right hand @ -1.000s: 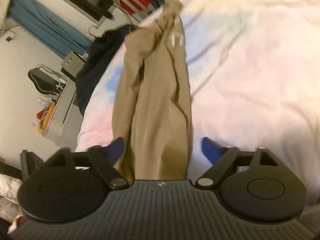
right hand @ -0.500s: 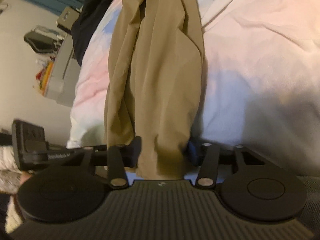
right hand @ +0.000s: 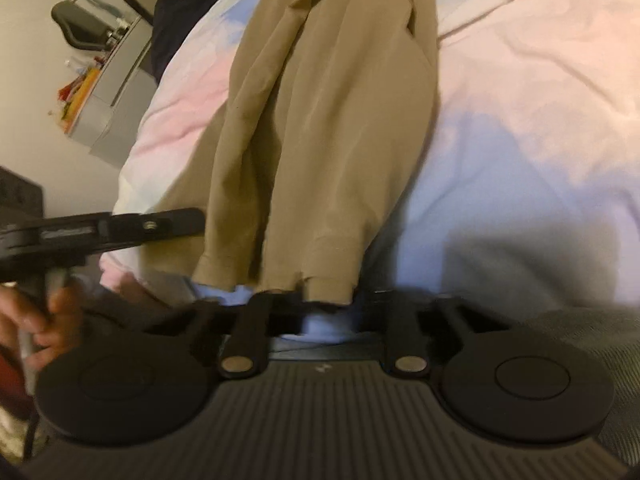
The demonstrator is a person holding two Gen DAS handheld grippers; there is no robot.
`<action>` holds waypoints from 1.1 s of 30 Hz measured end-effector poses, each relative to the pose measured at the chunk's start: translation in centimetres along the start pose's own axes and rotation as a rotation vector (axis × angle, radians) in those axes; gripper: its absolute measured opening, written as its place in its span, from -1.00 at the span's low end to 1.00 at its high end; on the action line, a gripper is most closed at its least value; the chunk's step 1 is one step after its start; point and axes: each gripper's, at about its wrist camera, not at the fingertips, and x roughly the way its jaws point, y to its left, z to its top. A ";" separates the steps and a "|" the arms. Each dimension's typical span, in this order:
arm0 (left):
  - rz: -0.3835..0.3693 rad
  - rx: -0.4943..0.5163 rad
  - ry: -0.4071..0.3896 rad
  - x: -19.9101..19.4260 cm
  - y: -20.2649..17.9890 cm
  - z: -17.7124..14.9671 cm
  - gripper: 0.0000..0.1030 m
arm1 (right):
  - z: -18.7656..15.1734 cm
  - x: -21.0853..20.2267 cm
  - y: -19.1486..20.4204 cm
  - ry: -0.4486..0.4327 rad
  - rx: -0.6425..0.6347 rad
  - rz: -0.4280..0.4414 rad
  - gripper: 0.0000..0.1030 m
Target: Fold clothes
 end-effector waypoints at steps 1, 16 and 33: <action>-0.016 -0.010 -0.014 -0.6 0.1 -0.1 -0.91 | -0.1 -0.4 -0.2 -0.023 0.015 0.008 -0.74; -0.211 -0.057 -0.256 -9.7 -3.8 0.4 -0.93 | -1.0 -12.6 4.4 -0.442 -0.060 0.040 -0.81; -0.252 -0.067 -0.256 -14.5 -4.0 -8.6 -0.94 | -6.8 -16.4 4.3 -0.456 -0.150 0.066 -0.82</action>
